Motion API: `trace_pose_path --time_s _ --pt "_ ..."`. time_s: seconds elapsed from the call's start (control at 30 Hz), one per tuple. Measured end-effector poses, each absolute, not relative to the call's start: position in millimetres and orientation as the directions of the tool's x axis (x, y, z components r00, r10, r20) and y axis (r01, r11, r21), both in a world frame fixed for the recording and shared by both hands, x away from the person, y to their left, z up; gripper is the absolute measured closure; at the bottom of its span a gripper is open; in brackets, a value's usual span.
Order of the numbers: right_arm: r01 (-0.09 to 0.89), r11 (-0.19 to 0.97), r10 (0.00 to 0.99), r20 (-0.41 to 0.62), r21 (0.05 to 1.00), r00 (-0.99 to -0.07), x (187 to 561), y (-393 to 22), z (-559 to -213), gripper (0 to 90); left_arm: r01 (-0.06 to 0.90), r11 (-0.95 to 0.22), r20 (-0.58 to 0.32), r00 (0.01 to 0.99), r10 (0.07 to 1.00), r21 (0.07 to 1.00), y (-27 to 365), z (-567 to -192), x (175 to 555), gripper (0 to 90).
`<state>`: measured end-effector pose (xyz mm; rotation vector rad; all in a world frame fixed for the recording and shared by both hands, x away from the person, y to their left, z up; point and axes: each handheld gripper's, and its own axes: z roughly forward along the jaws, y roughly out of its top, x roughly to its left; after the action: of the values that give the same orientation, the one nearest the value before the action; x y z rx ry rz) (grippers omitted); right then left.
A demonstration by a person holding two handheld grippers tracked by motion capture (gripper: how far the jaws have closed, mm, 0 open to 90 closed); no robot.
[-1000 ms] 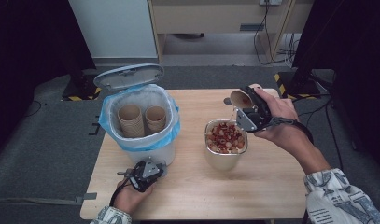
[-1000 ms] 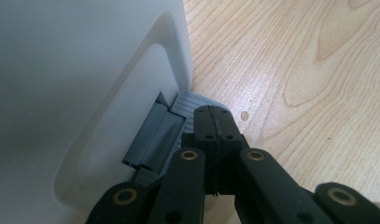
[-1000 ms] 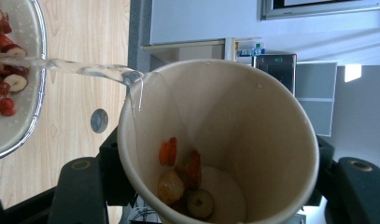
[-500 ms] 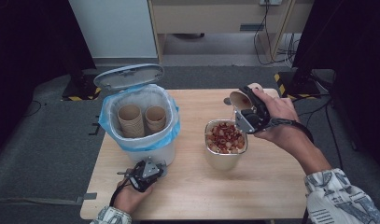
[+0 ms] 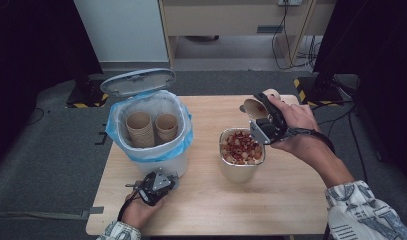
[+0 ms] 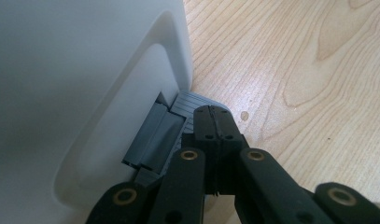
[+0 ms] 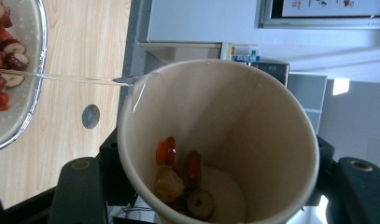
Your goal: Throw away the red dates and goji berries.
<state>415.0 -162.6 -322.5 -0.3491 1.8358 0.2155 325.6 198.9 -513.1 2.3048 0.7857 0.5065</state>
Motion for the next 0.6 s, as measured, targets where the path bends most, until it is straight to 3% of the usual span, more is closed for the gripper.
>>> trace_pose_path --time_s 0.27,0.4,0.6 --pt "-0.333 0.940 -0.158 -0.957 -0.071 -0.242 416 -164 -322 33.2 0.402 -0.613 0.145 0.746 0.649 0.680 199 -513 326 89.7" --pt "-0.341 0.925 -0.250 -0.945 -0.168 -0.211 413 -155 -327 33.2 0.401 -0.615 0.147 0.747 0.649 0.678 199 -513 325 89.7" --pt "-0.329 0.916 -0.302 -0.935 -0.230 -0.188 413 -154 -333 33.2 0.401 -0.614 0.145 0.747 0.649 0.680 199 -513 326 89.8"
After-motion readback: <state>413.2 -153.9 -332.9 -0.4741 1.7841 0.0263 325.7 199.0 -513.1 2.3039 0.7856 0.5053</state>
